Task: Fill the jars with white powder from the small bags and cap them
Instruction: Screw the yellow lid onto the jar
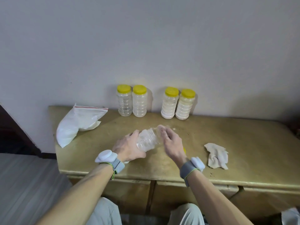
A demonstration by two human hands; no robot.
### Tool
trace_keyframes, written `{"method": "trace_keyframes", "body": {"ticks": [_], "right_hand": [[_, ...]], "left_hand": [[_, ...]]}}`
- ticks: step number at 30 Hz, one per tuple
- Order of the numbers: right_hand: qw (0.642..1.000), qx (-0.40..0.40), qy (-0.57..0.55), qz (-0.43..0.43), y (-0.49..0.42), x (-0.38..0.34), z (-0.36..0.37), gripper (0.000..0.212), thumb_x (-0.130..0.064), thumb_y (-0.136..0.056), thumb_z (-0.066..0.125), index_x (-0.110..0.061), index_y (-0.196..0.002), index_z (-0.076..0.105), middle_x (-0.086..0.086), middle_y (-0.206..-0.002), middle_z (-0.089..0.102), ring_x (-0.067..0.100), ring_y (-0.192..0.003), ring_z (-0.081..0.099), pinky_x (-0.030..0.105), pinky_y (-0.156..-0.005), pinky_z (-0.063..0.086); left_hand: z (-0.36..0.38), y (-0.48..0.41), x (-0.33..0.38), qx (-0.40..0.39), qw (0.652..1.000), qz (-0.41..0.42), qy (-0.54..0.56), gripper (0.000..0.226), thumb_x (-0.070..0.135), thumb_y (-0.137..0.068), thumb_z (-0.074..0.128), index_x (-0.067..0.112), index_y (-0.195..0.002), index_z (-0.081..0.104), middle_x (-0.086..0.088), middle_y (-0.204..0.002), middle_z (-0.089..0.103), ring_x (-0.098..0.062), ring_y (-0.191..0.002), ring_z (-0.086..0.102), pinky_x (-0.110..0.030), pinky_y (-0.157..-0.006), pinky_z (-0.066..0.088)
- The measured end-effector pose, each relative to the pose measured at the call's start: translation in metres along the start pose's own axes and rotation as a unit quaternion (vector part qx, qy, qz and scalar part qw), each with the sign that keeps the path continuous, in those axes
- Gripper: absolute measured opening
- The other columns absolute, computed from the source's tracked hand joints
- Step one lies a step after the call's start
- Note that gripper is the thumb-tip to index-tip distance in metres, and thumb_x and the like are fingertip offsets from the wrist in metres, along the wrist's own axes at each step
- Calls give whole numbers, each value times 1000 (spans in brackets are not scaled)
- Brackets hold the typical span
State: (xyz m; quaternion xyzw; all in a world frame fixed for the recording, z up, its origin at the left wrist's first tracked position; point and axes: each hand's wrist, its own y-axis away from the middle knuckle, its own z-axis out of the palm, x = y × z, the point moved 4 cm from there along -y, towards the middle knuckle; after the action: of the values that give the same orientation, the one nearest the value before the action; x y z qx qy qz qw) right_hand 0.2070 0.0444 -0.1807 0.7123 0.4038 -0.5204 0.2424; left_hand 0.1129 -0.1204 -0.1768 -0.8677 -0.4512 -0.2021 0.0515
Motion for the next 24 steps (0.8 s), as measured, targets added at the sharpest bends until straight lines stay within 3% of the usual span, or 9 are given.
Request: {"method": "trace_keyframes", "body": {"ticks": [5,10,14,18,24], "right_hand": [[999,-13,9,-51,7,9,24,33,-31,-106,44,-30,-135,61,-24,-122,61,0,-118,54,17,-101,39],[997,4,-54,-52,10,16,33,33,-25,-106,45,-29,-135,61,-31,-123,57,-8,-121,51,14,-105,35],[995,14,-88,-44,11,22,35,32,-21,-104,48,-26,-132,64,-27,-126,59,-11,-123,50,17,-108,37],[993,25,-115,-26,12,26,37,33,-18,-103,48,-21,-132,64,-17,-133,61,-3,-128,51,23,-111,38],[991,30,-125,-26,17,24,40,35,-16,-103,48,-20,-133,63,-14,-136,59,-5,-129,49,20,-111,37]], "left_hand": [[-2,0,-3,-3,1000,-7,0,70,56,-57,70,37,-119,42,12,-108,61,-25,-88,62,-34,-71,51],[-1,1,-2,-4,1000,-3,-7,74,56,-58,70,38,-123,40,12,-112,61,-25,-88,61,-34,-71,47],[-1,1,-1,-11,1000,-4,-17,76,55,-59,71,39,-126,39,12,-113,61,-24,-86,58,-34,-71,45],[0,0,-1,-6,1000,-2,-23,78,55,-61,74,38,-129,40,10,-117,61,-24,-86,55,-34,-74,47],[2,0,-2,-4,1000,2,-26,79,58,-60,75,39,-128,40,10,-118,61,-23,-85,54,-34,-72,45]]}}
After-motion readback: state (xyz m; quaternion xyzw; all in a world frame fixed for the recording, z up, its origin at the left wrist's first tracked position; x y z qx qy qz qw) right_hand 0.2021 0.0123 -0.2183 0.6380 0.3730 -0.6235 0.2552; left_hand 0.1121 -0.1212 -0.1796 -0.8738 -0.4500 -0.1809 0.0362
